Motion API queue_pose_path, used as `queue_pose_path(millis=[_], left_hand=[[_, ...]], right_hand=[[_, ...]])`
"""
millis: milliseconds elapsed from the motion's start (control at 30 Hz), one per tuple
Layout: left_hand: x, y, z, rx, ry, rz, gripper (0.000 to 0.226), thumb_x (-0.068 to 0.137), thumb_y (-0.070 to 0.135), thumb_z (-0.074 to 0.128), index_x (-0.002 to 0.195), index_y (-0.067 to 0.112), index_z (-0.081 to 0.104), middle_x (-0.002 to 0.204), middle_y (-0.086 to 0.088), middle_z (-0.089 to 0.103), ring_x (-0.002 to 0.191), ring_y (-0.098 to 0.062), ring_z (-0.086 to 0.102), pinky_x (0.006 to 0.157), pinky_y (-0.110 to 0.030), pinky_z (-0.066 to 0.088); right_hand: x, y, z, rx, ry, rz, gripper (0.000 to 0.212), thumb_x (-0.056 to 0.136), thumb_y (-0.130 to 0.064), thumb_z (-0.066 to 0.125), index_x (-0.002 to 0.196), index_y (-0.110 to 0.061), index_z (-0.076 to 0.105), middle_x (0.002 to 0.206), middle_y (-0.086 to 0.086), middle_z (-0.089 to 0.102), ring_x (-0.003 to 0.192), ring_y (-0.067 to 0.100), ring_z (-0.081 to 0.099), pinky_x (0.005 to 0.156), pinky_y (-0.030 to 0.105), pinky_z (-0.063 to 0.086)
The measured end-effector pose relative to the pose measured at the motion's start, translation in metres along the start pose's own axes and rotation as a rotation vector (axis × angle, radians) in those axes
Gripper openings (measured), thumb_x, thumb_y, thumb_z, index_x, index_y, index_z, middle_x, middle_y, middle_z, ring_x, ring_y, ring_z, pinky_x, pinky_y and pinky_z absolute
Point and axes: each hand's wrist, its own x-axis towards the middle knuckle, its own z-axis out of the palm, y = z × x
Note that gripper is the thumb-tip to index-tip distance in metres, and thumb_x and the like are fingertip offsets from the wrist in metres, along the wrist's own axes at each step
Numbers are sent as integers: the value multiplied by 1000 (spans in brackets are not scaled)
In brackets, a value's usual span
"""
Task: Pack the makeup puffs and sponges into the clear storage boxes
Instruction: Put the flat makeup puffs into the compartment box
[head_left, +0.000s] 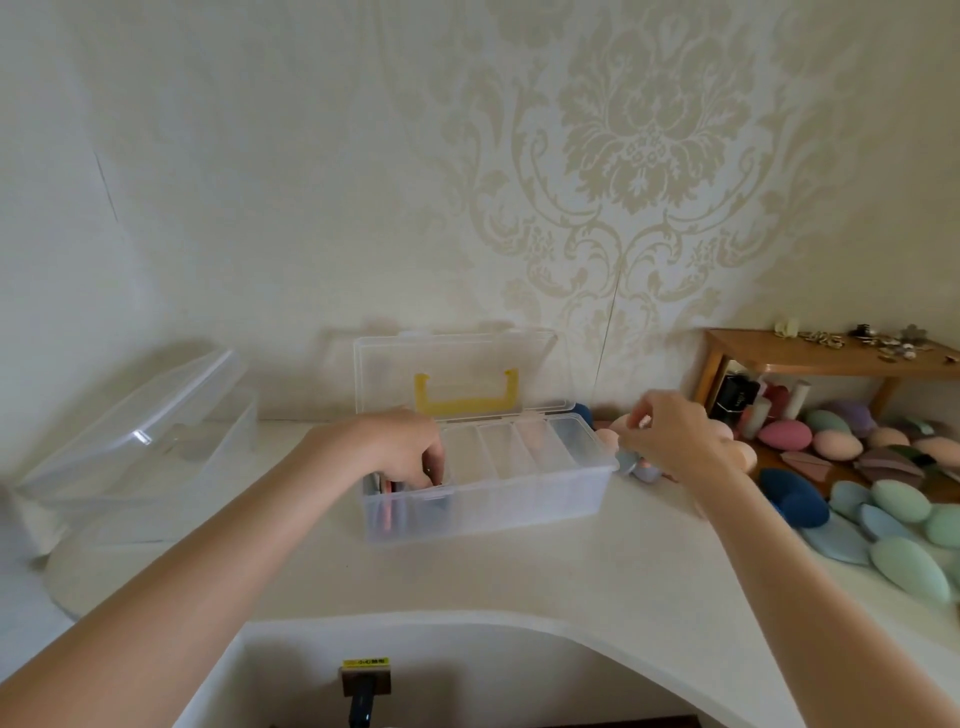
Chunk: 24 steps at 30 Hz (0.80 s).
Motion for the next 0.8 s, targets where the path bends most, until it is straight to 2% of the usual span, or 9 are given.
queue_pose_path(millis=[100, 167, 300, 400, 467, 567, 633, 733, 800], left_hand=[[0, 3, -4, 87, -59, -11, 30, 89, 17, 55, 117, 17, 64, 123, 0, 62, 95, -18, 58, 54, -12, 36], [-1, 6, -7, 133, -87, -25, 33, 89, 17, 54, 121, 18, 62, 125, 0, 61, 101, -18, 59, 54, -15, 37], [-7, 7, -10, 84, -43, -9, 32, 87, 9, 54, 115, 18, 66, 117, -1, 66, 67, -9, 54, 46, -7, 34], [-10, 0, -10, 19, 56, 38, 31, 82, 3, 55, 104, 16, 72, 112, -6, 69, 87, -16, 56, 62, -16, 40], [-14, -3, -9, -5, 78, 42, 30, 82, 4, 55, 102, 17, 72, 108, -5, 68, 84, -14, 52, 72, -24, 44], [-16, -7, -7, -52, 62, 24, 27, 84, 9, 56, 104, 19, 71, 85, 9, 59, 78, -13, 48, 68, -22, 40], [-15, -9, -8, -52, 39, 3, 24, 84, 15, 59, 105, 19, 69, 79, 6, 58, 80, -18, 50, 67, -25, 40], [-11, -14, -6, -43, 21, -37, 26, 82, 21, 63, 108, 20, 66, 103, -12, 67, 94, -29, 62, 75, -34, 47], [-10, -17, -5, -74, 19, -39, 26, 79, 23, 65, 105, 23, 67, 111, -13, 68, 107, -32, 62, 88, -40, 50]], right_hand=[[-13, -35, -10, 208, 166, -204, 5, 85, -8, 61, 89, -10, 57, 77, 2, 57, 66, 16, 55, 57, 25, 47], [-30, -64, -2, 349, 148, -325, 5, 85, -8, 61, 89, -10, 60, 71, -2, 56, 64, 17, 55, 64, 32, 51], [-59, -100, 44, 413, 1, -421, 15, 83, -3, 57, 86, -16, 50, 69, 0, 54, 65, 26, 59, 61, 34, 49], [-63, -105, 67, 448, 10, -394, 20, 81, 0, 55, 89, -14, 44, 74, 9, 56, 72, 34, 65, 64, 43, 55], [-63, -108, 71, 496, 45, -406, 21, 80, 1, 56, 89, -14, 44, 80, 15, 60, 72, 36, 64, 65, 48, 54], [-61, -115, 72, 492, 89, -458, 19, 79, 1, 56, 92, -10, 46, 80, 16, 59, 71, 33, 61, 66, 43, 51], [-61, -118, 75, 385, 31, -480, 19, 83, -5, 57, 97, -6, 45, 74, 12, 54, 69, 28, 54, 59, 32, 41], [-62, -117, 85, 274, -31, -502, 18, 88, -10, 56, 88, -8, 39, 70, 6, 49, 70, 23, 45, 51, 26, 27], [-62, -117, 89, 198, -63, -513, 11, 87, -8, 54, 85, -10, 44, 86, 14, 59, 78, 26, 50, 60, 25, 29]])
